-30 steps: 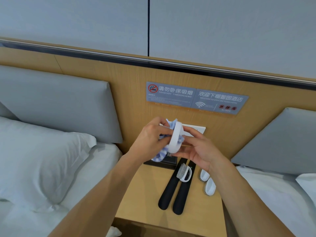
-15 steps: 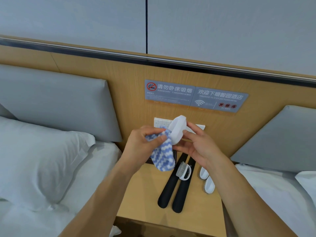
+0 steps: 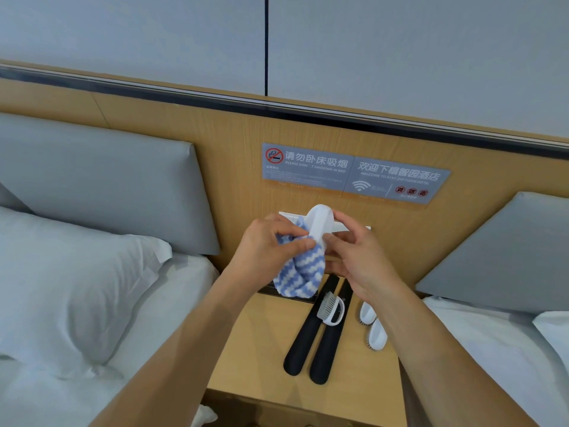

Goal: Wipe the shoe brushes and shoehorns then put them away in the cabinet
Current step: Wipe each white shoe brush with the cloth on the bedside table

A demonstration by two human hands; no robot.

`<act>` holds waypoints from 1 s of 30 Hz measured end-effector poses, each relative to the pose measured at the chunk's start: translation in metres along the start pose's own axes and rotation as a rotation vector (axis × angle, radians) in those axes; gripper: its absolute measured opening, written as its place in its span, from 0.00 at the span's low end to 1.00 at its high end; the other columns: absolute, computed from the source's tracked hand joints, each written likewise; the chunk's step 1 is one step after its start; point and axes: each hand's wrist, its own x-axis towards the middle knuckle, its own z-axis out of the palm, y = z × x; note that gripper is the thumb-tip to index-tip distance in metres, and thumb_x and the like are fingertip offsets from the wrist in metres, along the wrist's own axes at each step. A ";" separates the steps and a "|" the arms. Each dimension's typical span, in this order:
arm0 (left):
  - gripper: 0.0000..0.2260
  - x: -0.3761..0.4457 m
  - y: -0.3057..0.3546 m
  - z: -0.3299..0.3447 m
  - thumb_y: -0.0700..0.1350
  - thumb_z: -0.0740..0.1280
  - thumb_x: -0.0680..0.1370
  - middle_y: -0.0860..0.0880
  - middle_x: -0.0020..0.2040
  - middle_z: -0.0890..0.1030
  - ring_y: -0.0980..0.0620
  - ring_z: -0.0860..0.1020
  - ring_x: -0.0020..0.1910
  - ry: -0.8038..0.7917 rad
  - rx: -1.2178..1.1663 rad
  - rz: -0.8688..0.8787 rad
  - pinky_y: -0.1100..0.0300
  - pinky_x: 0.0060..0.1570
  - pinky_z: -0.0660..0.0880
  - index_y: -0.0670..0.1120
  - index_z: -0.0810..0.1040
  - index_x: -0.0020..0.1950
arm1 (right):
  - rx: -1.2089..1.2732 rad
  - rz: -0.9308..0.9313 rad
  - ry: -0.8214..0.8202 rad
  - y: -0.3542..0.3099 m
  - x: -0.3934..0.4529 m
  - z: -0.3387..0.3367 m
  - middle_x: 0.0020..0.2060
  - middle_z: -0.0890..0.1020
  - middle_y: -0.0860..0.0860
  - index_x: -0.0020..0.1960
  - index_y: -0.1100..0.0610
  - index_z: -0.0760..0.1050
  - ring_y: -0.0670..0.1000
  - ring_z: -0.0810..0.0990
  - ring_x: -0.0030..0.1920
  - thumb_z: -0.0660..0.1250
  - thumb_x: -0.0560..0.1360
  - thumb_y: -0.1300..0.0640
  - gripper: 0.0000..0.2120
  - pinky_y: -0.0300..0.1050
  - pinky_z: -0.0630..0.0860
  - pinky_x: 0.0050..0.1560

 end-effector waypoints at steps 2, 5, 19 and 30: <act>0.01 0.007 0.006 -0.004 0.49 0.75 0.73 0.56 0.45 0.83 0.63 0.80 0.43 -0.017 -0.071 -0.053 0.72 0.39 0.74 0.53 0.85 0.42 | -0.062 -0.041 0.004 0.000 -0.001 0.003 0.48 0.80 0.58 0.62 0.44 0.77 0.56 0.87 0.46 0.64 0.80 0.67 0.20 0.46 0.83 0.39; 0.03 0.018 0.014 -0.013 0.48 0.75 0.72 0.55 0.43 0.84 0.62 0.82 0.40 -0.046 -0.170 -0.146 0.72 0.34 0.74 0.50 0.85 0.43 | -0.088 -0.044 -0.011 0.002 -0.002 0.006 0.48 0.79 0.57 0.66 0.47 0.76 0.54 0.87 0.46 0.66 0.79 0.67 0.21 0.48 0.84 0.40; 0.11 -0.012 -0.003 0.014 0.47 0.76 0.71 0.60 0.42 0.81 0.63 0.79 0.42 0.144 0.116 0.187 0.74 0.38 0.72 0.53 0.77 0.50 | -0.045 -0.024 0.033 0.003 0.003 0.003 0.40 0.87 0.51 0.56 0.43 0.79 0.57 0.87 0.45 0.63 0.81 0.67 0.19 0.49 0.84 0.38; 0.12 0.027 0.022 -0.007 0.52 0.79 0.68 0.49 0.42 0.84 0.50 0.84 0.43 0.209 -0.065 -0.073 0.49 0.40 0.82 0.47 0.80 0.40 | -0.202 -0.177 -0.024 -0.008 -0.005 0.009 0.51 0.78 0.56 0.62 0.41 0.79 0.54 0.85 0.50 0.67 0.78 0.68 0.23 0.51 0.85 0.41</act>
